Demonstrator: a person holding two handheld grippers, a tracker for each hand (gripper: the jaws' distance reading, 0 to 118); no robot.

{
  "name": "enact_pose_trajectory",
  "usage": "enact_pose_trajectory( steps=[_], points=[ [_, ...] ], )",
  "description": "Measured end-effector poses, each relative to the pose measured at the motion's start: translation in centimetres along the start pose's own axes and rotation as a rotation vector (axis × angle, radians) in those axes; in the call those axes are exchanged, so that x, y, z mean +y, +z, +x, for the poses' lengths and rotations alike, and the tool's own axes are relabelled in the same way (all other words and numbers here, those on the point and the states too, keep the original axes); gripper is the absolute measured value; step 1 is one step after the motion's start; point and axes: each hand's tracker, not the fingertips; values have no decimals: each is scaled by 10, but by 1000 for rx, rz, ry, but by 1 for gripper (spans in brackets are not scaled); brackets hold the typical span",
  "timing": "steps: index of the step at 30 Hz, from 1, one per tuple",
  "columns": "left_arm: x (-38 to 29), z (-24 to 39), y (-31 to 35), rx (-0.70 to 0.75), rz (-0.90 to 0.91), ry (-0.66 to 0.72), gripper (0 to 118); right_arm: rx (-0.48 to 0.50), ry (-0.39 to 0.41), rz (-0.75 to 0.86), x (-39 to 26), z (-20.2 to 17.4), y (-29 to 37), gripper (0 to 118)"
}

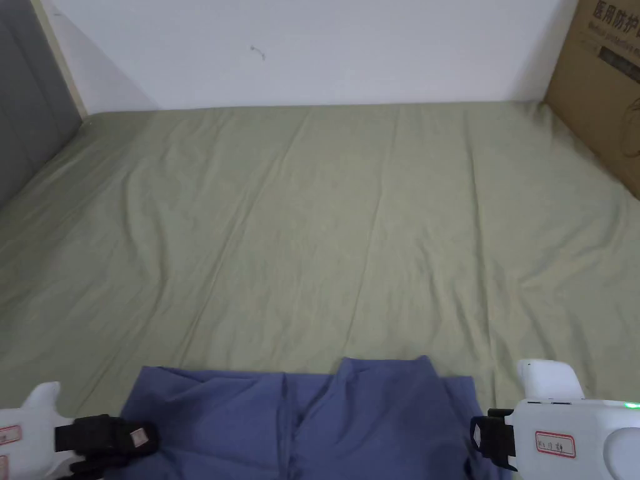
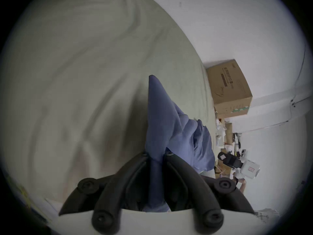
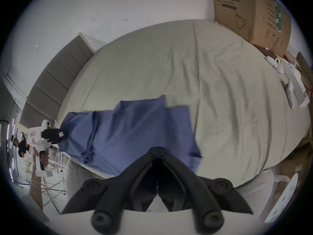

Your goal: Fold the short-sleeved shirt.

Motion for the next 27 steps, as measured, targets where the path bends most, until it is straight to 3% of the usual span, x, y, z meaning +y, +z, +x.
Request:
enact_pose_trajectory(
  steps=[5, 9, 12, 15, 18, 23, 24, 26, 27],
  points=[
    [-16, 31, 15, 35, 29, -1, 9, 11, 1, -18, -2, -1, -6, 0],
    [-17, 61, 20, 53, 64, -79, 9, 19, 7, -22, -2, 1, -6, 0],
    [-16, 116, 23, -49, 70, -74, 9, 21, 1, -16, -3, 7, -4, 0],
    [-20, 171, 17, -112, 84, -191, 9, 20, -20, -8, -4, 16, -1, 0],
    [-29, 226, -11, -86, 35, -348, 9, 15, -43, -2, -6, 28, 2, 0],
    [-55, 275, -95, -107, -132, -481, 11, 21, -121, 11, -11, 51, 8, 0],
    [-62, 279, -116, -99, -180, -488, 15, 34, -152, 20, -12, 56, 10, 0],
    [-72, 283, -153, -120, -258, -495, 48, 37, -176, 23, -15, 64, 12, 0],
    [-78, 280, -166, -113, -313, -464, 71, 30, -180, 24, -16, 67, 14, 0]
  ],
)
